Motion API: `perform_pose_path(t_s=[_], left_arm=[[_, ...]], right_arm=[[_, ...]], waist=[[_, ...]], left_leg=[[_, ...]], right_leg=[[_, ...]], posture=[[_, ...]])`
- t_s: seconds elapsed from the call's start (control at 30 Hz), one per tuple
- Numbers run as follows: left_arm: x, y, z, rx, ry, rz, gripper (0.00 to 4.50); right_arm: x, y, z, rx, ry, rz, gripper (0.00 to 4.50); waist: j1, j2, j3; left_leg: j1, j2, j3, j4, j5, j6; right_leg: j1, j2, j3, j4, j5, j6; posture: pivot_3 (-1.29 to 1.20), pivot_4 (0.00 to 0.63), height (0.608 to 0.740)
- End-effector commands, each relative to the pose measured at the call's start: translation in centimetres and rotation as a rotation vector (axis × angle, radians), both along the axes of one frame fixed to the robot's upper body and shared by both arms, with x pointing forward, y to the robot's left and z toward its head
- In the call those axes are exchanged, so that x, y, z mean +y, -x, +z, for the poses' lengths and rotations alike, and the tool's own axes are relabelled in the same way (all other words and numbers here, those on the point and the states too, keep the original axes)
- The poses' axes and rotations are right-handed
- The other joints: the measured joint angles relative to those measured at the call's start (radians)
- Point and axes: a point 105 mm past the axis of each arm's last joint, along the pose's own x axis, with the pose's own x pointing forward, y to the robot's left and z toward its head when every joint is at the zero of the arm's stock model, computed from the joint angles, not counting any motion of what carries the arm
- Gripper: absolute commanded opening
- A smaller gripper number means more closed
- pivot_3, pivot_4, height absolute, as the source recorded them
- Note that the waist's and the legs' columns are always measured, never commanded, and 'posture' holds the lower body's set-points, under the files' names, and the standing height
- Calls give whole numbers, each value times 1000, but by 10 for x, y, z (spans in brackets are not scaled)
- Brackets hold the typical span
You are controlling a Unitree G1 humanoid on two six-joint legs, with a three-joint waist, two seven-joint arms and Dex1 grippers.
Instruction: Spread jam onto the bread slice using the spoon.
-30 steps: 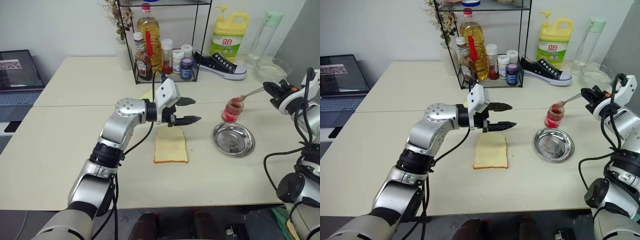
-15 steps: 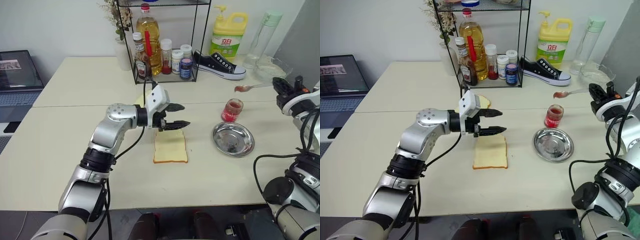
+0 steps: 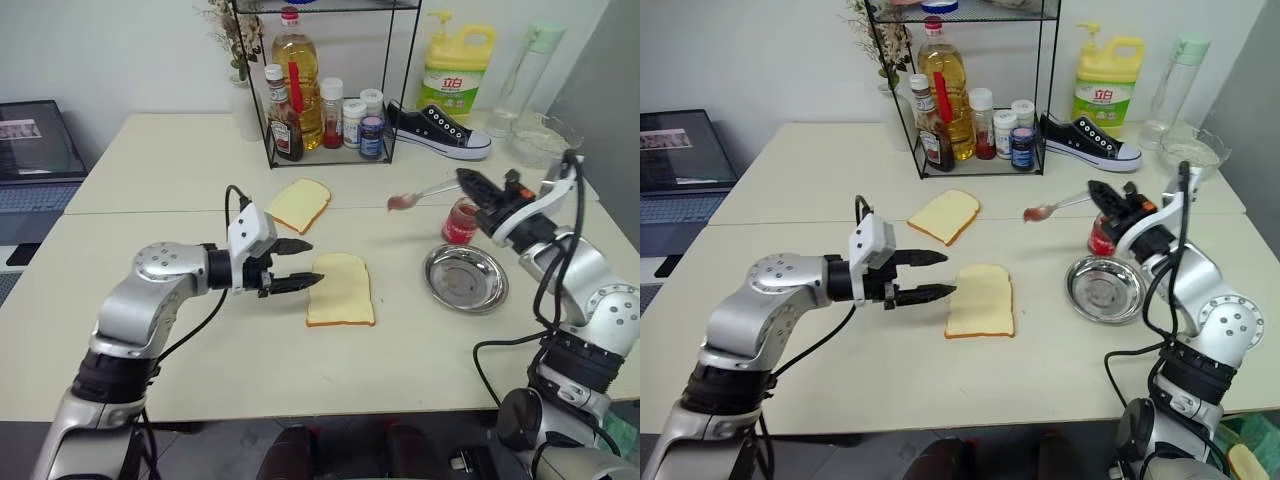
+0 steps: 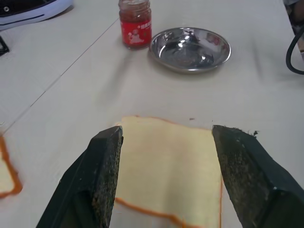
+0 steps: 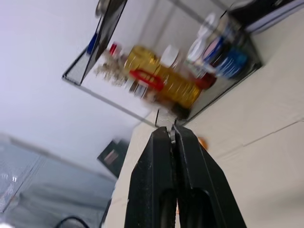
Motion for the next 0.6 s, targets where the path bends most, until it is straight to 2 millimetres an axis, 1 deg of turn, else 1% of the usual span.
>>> perform_pose_path(t_s=[0.03, 0.13, 0.23, 0.4, 0.6], left_arm=[[6, 11, 8, -48, -9, -2, 3139], [14, 22, 1, -19, -26, 15, 3139], [18, 28, -3, -1, -18, 40, 3139], [21, 46, -19, 45, -7, 60, 3139], [21, 51, -33, 69, 2, 96, 3139]], right_arm=[[27, 13, 1, -50, 79, 99, 51], [55, 22, -14, -72, 242, 217, 51], [72, 29, -23, -106, 338, 301, 51], [88, 33, -38, -155, 449, 373, 51], [98, 27, -49, -210, 545, 403, 51]], waist=[[0, 0, 0], [-2, 0, 0], [-2, 0, 0], [-2, 0, 0], [1, 0, 0]], left_leg=[[0, 0, 0, 0, 0, 0], [0, 0, 0, 0, 0, 0], [0, 0, 0, -1, 0, 0], [1, 0, 0, -1, 0, 0], [1, 0, -2, -1, 0, 0]], right_leg=[[0, 0, 0, 0, 0, 0], [0, 0, 0, 0, 0, 0], [0, 2, 0, 0, 0, 0], [0, 1, 0, -1, 0, 0], [0, 0, -1, 0, 0, 0]], posture=[[0, 150, 740], [0, 150, 740], [0, 150, 740], [0, 150, 740], [0, 150, 740]])
